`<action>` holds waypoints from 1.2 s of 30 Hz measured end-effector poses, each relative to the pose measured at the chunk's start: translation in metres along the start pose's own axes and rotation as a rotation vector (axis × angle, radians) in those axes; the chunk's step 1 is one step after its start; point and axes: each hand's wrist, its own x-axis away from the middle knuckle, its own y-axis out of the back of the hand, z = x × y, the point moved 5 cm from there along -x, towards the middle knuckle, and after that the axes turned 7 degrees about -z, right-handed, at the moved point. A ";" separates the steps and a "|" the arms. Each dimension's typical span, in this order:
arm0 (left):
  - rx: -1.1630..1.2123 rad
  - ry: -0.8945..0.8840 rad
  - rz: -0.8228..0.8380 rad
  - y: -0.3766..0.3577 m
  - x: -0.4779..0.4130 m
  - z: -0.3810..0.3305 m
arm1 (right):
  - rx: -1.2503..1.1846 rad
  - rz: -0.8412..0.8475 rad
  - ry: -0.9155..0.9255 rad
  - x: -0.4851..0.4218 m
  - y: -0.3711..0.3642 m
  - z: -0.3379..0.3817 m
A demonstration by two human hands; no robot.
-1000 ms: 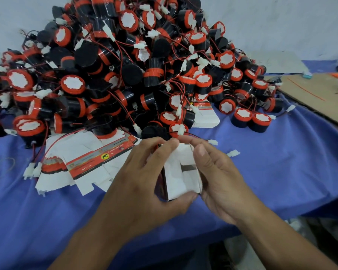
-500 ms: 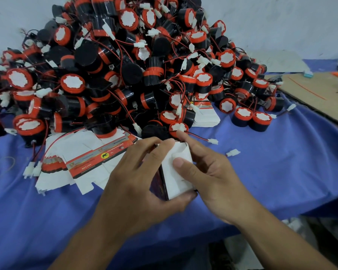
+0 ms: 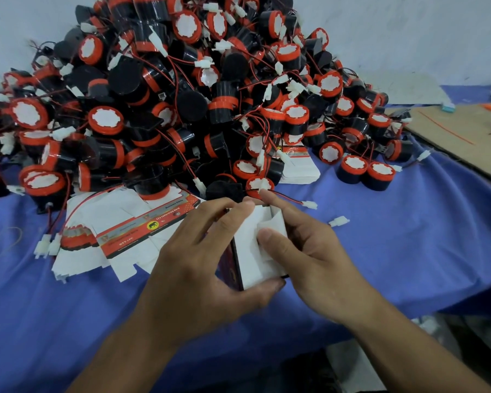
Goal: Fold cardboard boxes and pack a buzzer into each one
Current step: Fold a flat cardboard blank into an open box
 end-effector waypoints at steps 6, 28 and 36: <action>-0.008 -0.006 -0.009 0.001 0.001 -0.001 | 0.074 0.018 0.034 0.002 -0.002 -0.002; -0.036 -0.016 -0.039 -0.002 0.002 -0.003 | 0.083 0.004 0.036 0.008 -0.009 -0.007; 0.013 -0.019 -0.053 0.003 -0.002 0.002 | -0.257 0.015 -0.045 0.001 -0.007 -0.003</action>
